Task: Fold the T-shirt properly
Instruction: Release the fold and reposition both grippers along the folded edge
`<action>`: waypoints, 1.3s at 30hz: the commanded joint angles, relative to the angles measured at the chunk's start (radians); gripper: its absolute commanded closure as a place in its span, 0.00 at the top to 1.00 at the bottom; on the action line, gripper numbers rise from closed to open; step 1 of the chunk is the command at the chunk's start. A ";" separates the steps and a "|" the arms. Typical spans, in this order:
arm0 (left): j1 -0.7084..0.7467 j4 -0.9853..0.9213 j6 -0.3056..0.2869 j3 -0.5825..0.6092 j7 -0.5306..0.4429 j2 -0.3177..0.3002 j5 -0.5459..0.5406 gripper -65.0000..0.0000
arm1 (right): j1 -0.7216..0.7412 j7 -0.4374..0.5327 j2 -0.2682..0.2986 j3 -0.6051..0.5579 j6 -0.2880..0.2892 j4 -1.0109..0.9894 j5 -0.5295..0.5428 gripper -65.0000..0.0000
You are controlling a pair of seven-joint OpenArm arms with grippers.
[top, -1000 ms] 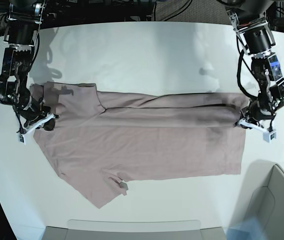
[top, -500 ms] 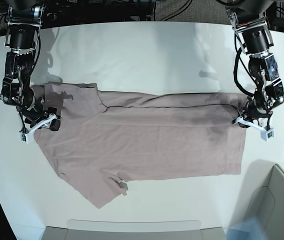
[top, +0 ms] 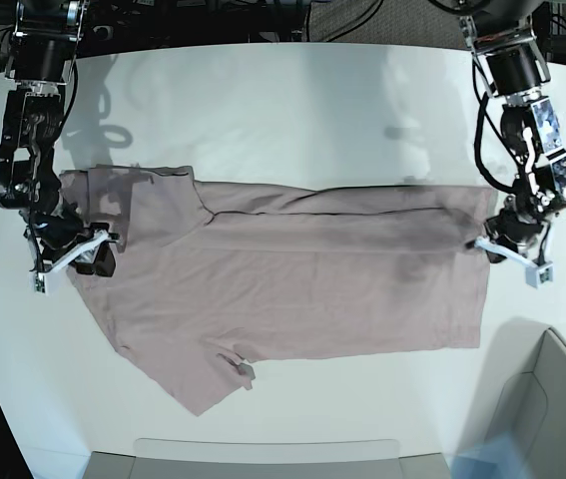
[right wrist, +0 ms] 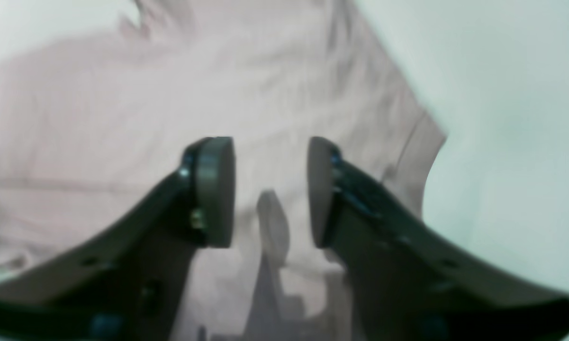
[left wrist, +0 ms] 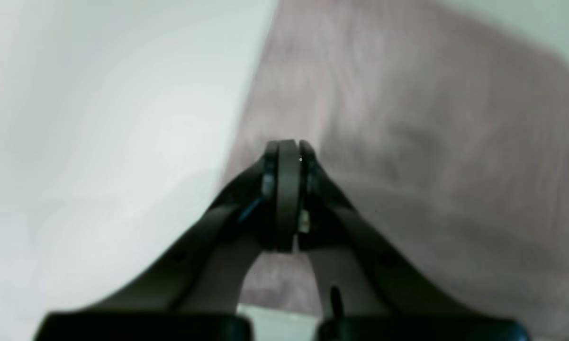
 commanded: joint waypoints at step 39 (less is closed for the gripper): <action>0.273 -0.285 -0.007 0.232 -0.110 -0.052 0.104 0.00 | -0.222 0.026 0.039 -0.105 0.005 -0.068 -0.105 0.03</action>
